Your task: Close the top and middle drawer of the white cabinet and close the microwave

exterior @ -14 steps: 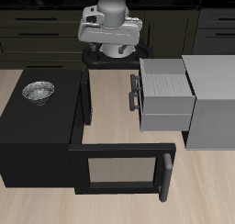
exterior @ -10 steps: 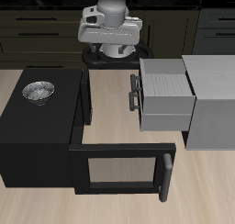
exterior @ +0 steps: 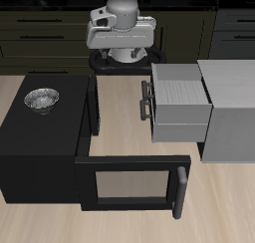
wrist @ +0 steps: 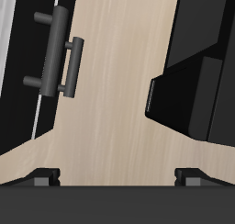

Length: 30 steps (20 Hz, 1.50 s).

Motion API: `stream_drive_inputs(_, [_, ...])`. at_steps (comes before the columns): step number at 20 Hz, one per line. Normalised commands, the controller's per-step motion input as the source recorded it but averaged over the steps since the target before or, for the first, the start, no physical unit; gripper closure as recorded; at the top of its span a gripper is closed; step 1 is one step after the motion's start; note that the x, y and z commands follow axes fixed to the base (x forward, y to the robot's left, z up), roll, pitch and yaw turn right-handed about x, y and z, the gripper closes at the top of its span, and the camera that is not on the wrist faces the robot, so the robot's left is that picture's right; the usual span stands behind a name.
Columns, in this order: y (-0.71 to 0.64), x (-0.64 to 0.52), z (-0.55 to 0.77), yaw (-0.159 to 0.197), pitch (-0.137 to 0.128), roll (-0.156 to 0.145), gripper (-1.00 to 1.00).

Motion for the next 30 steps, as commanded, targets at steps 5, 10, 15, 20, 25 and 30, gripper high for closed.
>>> stream_drive_inputs(5, [-0.03,0.23,0.0,0.128,-0.014,-0.025,-1.0])
stream_drive_inputs(10, [-0.01,0.21,-0.07,0.106,0.012,-0.008,-1.0])
stream_drive_inputs(15, [-0.04,0.12,-0.07,0.069,0.009,-0.005,-1.0])
stream_drive_inputs(20, [-0.07,0.1,-0.13,0.078,0.003,-0.009,-1.0])
stream_drive_inputs(25, [0.04,0.04,-0.15,0.081,-0.016,-0.004,-1.0])
stream_drive_inputs(30, [0.09,0.06,-0.15,0.073,0.006,0.015,-1.0])
